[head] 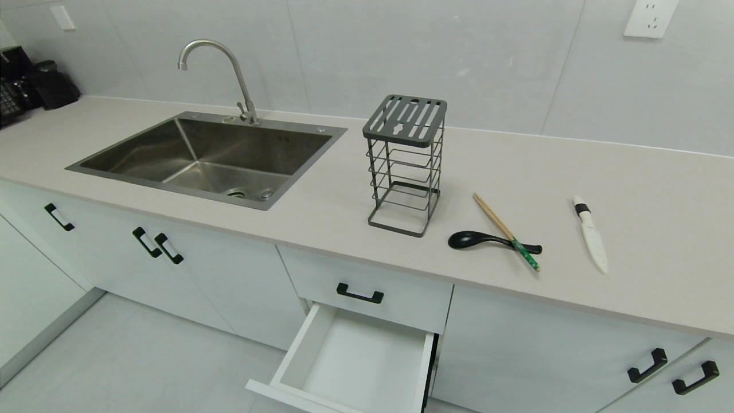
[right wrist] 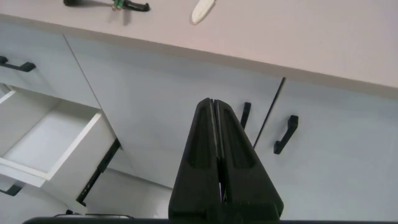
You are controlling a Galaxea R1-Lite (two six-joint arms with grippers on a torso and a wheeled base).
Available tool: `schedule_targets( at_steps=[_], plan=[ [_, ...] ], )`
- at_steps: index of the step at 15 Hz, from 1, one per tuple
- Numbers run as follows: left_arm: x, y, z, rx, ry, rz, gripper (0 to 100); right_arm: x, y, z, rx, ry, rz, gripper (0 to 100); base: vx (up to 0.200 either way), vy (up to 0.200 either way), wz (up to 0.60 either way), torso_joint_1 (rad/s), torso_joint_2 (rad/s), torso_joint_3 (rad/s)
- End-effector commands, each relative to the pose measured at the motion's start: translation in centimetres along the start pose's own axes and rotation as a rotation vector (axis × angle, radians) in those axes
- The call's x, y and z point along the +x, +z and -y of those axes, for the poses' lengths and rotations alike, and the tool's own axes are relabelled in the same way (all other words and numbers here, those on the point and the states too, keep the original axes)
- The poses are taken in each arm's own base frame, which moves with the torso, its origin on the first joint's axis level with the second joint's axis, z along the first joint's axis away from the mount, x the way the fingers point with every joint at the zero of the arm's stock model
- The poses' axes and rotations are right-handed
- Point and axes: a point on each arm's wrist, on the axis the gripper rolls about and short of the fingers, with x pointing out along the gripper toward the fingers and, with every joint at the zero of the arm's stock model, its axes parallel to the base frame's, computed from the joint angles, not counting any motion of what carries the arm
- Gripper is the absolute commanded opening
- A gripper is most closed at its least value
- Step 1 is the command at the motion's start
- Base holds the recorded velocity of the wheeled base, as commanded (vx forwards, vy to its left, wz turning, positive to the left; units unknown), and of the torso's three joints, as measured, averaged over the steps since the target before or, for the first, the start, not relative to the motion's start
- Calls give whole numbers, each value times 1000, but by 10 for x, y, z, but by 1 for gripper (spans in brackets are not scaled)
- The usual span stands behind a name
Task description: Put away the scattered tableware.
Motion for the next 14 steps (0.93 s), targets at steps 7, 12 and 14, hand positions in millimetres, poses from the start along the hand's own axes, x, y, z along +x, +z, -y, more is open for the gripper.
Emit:
schedule_targets(
  at_steps=[7,12,14],
  plan=[
    [0,0,0,0,1,0,100,0,4,0,21,12,37,100,0,0,0,126,-241,-116],
    [0,0,0,0,1,0,100,6,57,-1,-55,133,138,100,0,0,0,0,0,0],
    [0,0,0,0,1,0,100,26,75,-1,-65,213,41,100,0,0,0,0,0,0]
  ],
)
